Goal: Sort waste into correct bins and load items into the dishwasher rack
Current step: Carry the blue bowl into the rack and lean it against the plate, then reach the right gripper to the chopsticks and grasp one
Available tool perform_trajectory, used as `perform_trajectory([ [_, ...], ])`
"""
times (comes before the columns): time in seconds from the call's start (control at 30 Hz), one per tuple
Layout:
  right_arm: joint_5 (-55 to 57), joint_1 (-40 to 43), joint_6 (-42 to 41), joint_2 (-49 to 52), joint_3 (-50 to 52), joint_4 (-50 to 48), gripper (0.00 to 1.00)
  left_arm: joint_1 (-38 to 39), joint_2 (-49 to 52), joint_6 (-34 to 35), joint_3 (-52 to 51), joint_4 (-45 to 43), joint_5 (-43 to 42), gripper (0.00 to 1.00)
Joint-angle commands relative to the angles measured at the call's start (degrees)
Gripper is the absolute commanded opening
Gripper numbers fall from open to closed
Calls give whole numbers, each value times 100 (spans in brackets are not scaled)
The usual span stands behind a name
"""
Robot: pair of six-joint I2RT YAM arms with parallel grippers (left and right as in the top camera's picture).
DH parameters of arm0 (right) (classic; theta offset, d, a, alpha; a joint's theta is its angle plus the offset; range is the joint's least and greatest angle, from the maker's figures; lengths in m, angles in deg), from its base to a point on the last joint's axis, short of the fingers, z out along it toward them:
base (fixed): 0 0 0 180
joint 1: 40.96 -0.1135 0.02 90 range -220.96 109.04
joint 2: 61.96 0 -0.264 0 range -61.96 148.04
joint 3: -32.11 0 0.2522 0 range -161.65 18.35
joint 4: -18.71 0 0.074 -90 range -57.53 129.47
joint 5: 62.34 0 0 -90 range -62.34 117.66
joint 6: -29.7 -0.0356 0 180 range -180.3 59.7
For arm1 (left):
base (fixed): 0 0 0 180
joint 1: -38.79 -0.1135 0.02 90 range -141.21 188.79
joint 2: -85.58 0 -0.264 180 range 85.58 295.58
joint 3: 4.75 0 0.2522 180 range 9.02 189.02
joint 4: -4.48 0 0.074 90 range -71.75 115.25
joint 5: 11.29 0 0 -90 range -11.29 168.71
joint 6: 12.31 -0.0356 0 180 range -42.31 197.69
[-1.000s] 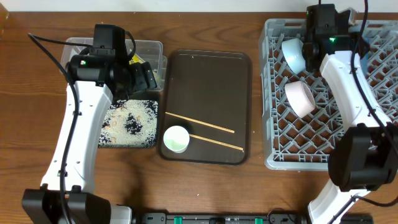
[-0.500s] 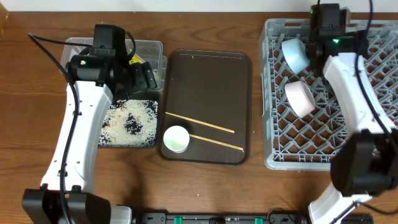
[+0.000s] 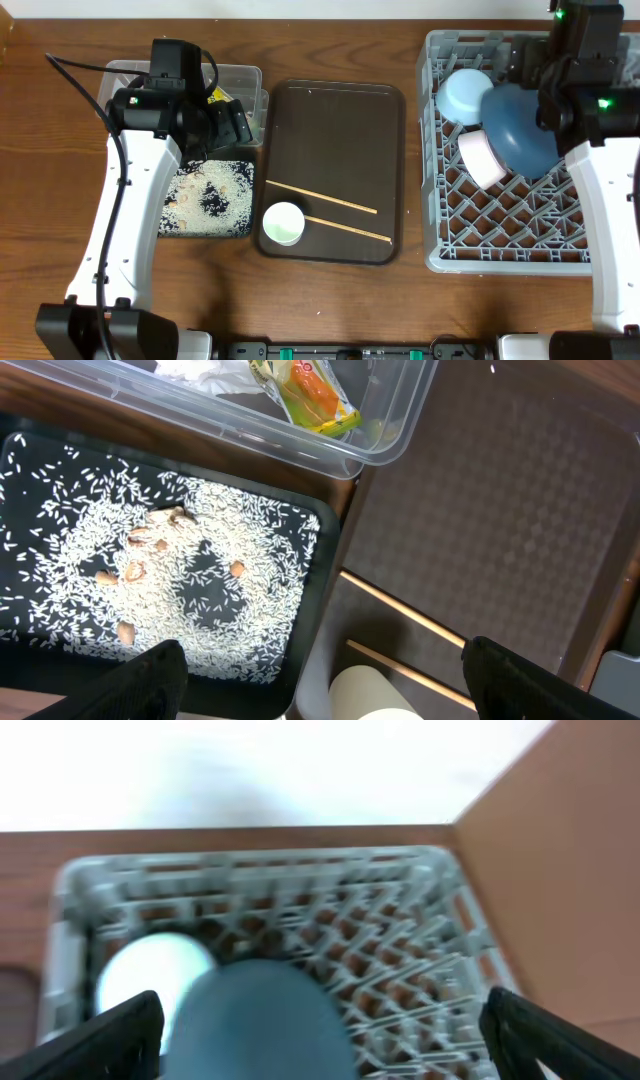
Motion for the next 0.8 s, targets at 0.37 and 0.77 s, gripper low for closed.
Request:
perform_trajectory([
  [0.37, -4754, -153, -671, 0, -2, 754, 99, -31, -90, -13, 66, 22, 11, 90],
  [0.77, -4079, -1613, -1281, 286, 393, 1266, 85, -31, -90, -13, 66, 22, 9, 91],
])
